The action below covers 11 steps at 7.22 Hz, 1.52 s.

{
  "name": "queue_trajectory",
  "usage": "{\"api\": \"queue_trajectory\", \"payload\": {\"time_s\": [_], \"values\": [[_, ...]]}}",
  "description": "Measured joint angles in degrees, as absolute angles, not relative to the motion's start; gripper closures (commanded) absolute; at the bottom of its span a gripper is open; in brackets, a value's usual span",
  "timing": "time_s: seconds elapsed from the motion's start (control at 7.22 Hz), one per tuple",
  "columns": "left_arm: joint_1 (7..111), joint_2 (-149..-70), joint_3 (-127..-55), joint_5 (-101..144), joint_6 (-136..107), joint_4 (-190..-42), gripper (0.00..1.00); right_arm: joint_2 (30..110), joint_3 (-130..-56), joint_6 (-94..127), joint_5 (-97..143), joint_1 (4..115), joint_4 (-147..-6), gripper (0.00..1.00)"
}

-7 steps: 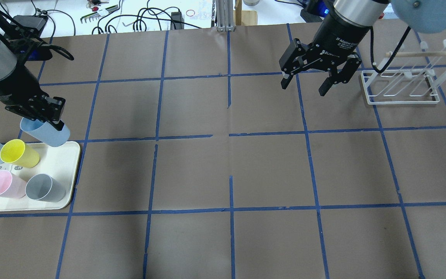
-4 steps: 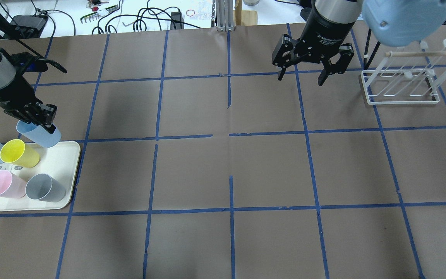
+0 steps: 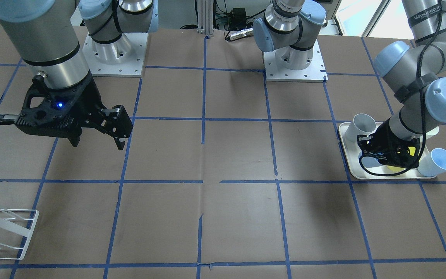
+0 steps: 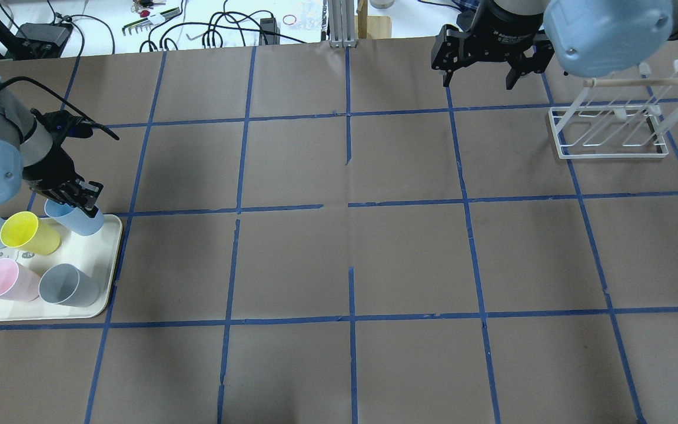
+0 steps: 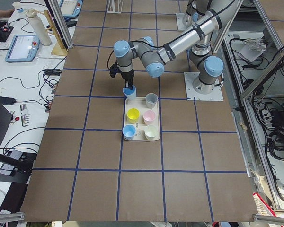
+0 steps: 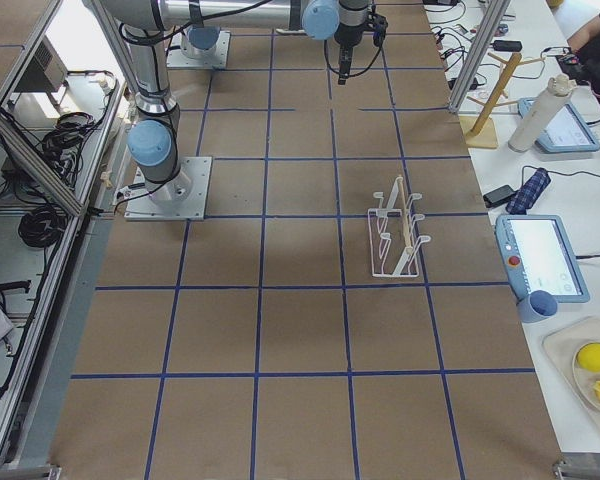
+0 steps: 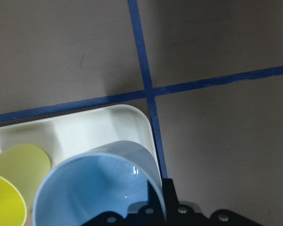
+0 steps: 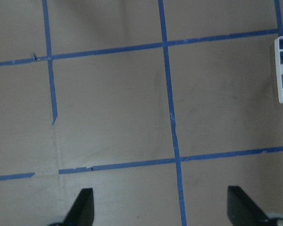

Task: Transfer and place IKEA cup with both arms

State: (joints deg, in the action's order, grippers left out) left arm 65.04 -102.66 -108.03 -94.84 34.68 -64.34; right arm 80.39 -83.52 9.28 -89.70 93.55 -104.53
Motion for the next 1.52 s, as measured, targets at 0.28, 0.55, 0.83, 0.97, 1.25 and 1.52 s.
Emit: {"api": "queue_trajectory", "payload": {"time_s": [0.28, 0.55, 0.83, 0.97, 1.25, 1.52], "values": [[63.23, -103.25, -111.05, -94.86, 35.84, -61.32, 1.0, 81.67, -84.25, 9.22, -89.96, 93.62, -107.26, 0.0], [62.25, -103.14, -112.5, -94.99, 36.01, -60.5, 1.0, 84.47, -86.91, 8.7, -89.94, 93.66, -105.23, 0.0], [62.01, -103.44, -112.91, -95.01, 35.97, -60.4, 1.0, 86.89, -88.75, 8.63, -90.02, 93.69, -102.23, 0.0], [61.98, -103.77, -112.81, -95.12, 35.88, -60.26, 0.58, 87.35, -88.85, 8.86, -90.59, 93.69, -101.4, 0.0], [61.97, -104.26, -112.82, -95.34, 35.78, -60.14, 0.0, 87.7, -88.31, 9.13, -92.41, 93.73, -98.78, 0.0], [62.08, -103.13, -112.61, -95.28, 35.71, -62.08, 0.0, 87.66, -88.11, 8.95, -92.38, 93.71, -96.9, 0.0]]}}
